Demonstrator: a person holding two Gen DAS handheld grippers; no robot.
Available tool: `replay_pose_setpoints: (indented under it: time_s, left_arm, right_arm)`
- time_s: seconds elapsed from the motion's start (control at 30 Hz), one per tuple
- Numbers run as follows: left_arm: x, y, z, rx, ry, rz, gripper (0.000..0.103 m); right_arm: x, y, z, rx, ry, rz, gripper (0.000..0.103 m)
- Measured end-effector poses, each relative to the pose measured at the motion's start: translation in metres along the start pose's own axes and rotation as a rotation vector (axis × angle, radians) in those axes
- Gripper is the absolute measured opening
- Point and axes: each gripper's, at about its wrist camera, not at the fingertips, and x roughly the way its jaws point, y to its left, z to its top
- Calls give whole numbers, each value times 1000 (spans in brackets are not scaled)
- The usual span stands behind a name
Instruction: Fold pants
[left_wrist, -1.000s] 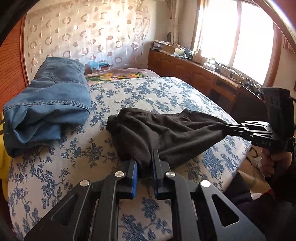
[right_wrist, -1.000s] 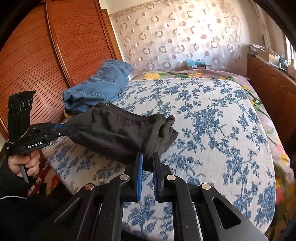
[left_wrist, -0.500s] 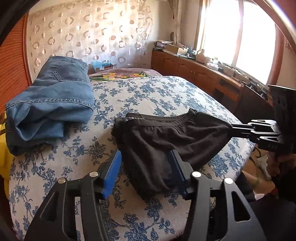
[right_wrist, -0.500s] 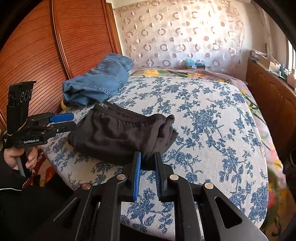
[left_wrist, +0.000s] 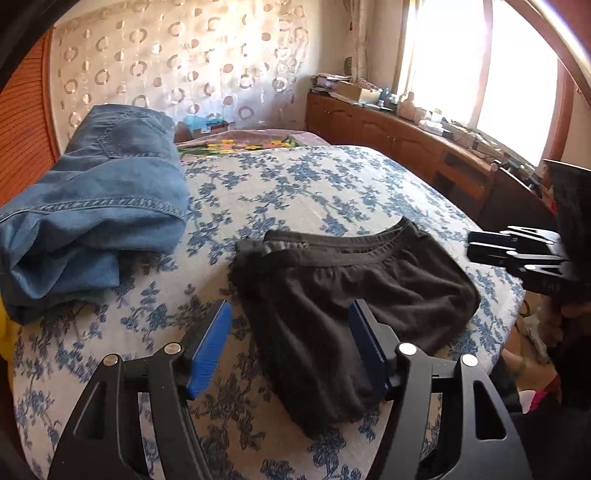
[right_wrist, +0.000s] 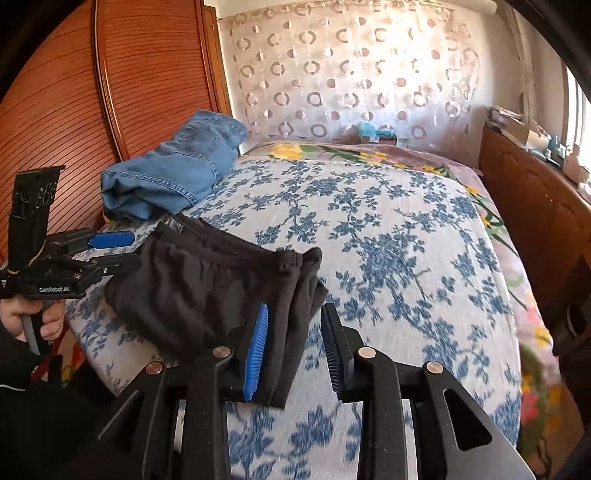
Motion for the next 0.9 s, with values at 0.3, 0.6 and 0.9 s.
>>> replay_pose_setpoints:
  time_s: [0.3,0.6,0.9]
  left_arm:
    - [15,4,12,20,27,-1,56]
    - [25,5,19,31,19,12,22]
    - [12,0,34,10,-87,30,17]
  right_arm:
    - [35,1,22,-9,4,15,31]
    - [71,1,33,6,71,38,16]
    - [62,-10,32,61,-35,-4,5]
